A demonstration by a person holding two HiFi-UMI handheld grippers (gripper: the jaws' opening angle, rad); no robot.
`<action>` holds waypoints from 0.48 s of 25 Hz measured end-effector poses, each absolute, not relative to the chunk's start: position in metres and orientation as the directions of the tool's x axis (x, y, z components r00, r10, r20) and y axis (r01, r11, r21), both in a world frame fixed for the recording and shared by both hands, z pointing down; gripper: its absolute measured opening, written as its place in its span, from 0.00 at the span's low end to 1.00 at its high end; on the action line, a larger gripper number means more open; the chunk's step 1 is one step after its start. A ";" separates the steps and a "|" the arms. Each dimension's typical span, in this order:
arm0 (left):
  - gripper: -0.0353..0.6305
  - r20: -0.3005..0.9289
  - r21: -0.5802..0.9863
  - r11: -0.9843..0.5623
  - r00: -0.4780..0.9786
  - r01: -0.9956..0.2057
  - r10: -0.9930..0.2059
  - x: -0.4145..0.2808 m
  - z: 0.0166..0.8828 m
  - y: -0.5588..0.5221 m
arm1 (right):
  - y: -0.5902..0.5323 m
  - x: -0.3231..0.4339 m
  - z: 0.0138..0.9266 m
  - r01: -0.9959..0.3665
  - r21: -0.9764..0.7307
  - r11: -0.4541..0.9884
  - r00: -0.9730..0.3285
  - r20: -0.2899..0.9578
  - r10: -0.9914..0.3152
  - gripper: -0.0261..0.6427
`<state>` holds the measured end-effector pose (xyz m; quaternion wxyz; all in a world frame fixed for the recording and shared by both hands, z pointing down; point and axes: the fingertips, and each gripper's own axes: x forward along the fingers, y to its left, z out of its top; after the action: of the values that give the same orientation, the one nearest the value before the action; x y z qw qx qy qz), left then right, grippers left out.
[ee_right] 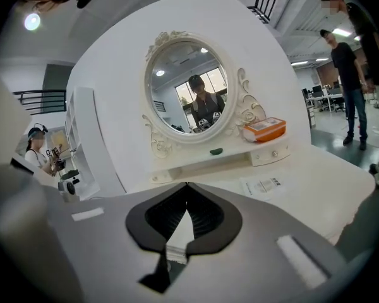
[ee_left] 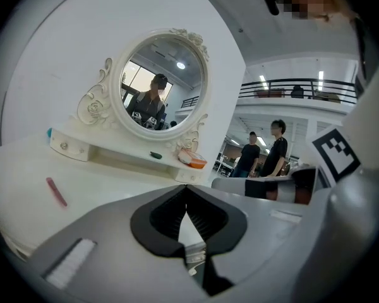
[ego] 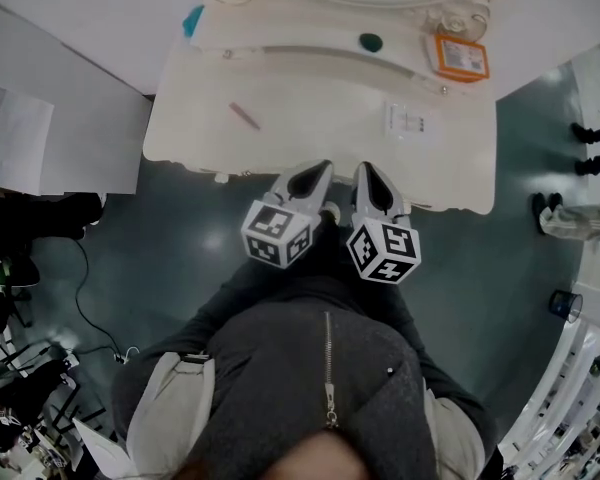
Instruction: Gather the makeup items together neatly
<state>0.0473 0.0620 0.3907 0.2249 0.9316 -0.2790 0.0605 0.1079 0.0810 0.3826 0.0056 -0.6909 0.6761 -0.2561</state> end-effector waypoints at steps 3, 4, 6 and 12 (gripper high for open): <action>0.07 0.242 0.380 -0.740 0.832 -0.555 -0.499 0.057 0.391 0.043 | 0.061 0.118 0.384 -0.928 -0.364 -0.077 -0.058 0.347 -0.936 0.04; 0.07 0.243 0.379 -0.739 0.830 -0.558 -0.502 0.060 0.391 0.037 | 0.055 0.121 0.384 -0.927 -0.367 -0.074 -0.062 0.347 -0.936 0.04; 0.07 0.244 0.375 -0.737 0.826 -0.563 -0.507 0.065 0.391 0.026 | 0.044 0.128 0.384 -0.926 -0.370 -0.070 -0.067 0.344 -0.937 0.04; 0.07 0.245 0.371 -0.731 0.820 -0.572 -0.517 0.082 0.396 0.004 | 0.021 0.147 0.389 -0.921 -0.384 -0.065 -0.077 0.343 -0.936 0.04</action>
<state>0.0824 0.0037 0.3963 0.2199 0.9283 -0.2933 0.0626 0.1466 0.0213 0.3889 0.0140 -0.6792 0.6836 -0.2669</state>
